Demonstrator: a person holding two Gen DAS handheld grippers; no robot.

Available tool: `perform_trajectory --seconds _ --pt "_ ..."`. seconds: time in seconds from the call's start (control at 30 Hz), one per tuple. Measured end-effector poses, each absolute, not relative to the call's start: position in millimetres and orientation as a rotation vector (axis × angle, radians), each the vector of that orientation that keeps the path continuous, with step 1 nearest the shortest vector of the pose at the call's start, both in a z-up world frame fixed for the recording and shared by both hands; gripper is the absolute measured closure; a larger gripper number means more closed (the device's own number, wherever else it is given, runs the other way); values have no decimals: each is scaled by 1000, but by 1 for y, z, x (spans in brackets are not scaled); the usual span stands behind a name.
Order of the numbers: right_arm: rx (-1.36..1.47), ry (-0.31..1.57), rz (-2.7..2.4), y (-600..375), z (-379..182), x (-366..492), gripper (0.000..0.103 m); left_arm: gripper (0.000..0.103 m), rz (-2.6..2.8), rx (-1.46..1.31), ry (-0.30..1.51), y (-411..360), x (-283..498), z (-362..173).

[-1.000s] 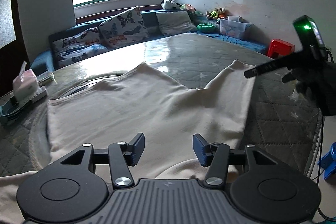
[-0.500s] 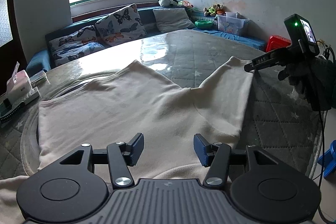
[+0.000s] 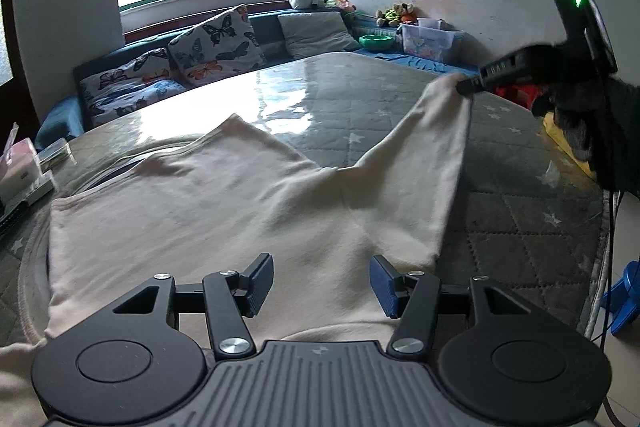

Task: Fold clothes
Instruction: 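Grasp the side edge of the cream sweatshirt with the right gripper, then lift the side and fold it over the body with the right gripper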

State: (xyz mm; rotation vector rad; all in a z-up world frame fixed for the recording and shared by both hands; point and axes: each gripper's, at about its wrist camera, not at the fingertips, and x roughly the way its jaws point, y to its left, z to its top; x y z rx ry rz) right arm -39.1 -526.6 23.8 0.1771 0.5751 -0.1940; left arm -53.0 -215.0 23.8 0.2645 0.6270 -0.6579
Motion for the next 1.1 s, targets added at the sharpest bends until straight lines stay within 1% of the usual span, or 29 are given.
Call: perform_trajectory --seconds 0.33,0.47,0.63,0.87,1.1 --pt "106 443 -48 -481 90 -61 96 46 -668 269 643 -231 -51 12" --pt "81 417 40 -455 111 -66 96 46 -649 255 620 -213 -56 23" --pt "21 399 167 -412 130 -70 96 45 -549 215 601 -167 -57 35" --pt "-45 431 340 -338 123 -57 96 44 -386 134 607 -101 -61 36" --pt "-109 540 486 -268 84 -45 96 44 -313 82 626 -69 -73 29"
